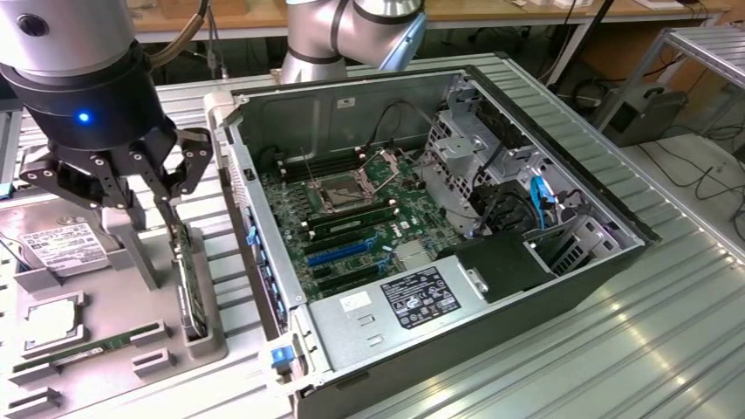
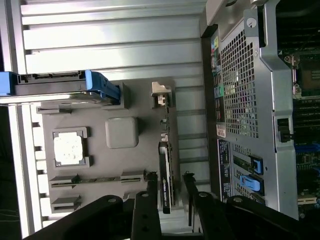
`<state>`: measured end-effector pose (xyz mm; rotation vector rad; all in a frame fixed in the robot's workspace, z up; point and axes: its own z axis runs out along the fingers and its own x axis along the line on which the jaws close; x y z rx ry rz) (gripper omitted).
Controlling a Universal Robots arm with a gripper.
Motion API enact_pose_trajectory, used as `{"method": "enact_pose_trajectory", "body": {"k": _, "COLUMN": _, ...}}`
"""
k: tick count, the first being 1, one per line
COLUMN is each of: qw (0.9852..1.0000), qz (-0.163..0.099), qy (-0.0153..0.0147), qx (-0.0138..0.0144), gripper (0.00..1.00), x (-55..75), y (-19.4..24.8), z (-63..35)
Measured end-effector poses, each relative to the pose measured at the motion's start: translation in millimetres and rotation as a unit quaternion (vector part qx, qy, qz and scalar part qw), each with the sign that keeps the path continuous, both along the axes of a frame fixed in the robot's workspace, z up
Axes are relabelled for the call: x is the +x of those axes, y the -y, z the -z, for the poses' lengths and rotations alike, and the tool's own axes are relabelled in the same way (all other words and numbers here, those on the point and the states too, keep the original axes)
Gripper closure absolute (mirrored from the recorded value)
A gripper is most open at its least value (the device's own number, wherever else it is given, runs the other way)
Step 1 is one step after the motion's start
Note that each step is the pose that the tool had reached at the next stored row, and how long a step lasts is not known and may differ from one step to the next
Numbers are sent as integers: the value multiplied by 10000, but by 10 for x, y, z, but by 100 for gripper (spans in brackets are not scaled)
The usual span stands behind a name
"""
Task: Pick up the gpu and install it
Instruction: 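Pick up the gpu and move the gpu toward the slot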
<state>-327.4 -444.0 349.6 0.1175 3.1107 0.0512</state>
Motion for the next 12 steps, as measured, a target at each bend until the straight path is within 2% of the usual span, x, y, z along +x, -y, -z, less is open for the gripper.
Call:
{"method": "enact_pose_trajectory", "body": {"k": 1, "qw": 10000, "qz": 0, "qy": 0, "qx": -1, "gripper": 64, "x": 0, "y": 0, "z": 13}}
{"method": "enact_pose_trajectory", "body": {"k": 2, "qw": 10000, "qz": 0, "qy": 0, "qx": -2, "gripper": 64, "x": 0, "y": 0, "z": 36}}
{"method": "enact_pose_trajectory", "body": {"k": 3, "qw": 10000, "qz": 0, "qy": 0, "qx": -2, "gripper": 58, "x": 0, "y": 0, "z": 52}}
{"method": "enact_pose_trajectory", "body": {"k": 9, "qw": 10000, "qz": 0, "qy": 1, "qx": -2, "gripper": 58, "x": -3, "y": 1, "z": 171}}
{"method": "enact_pose_trajectory", "body": {"k": 12, "qw": 10000, "qz": 4, "qy": 13, "qx": -1, "gripper": 58, "x": -13, "y": 17, "z": 230}}
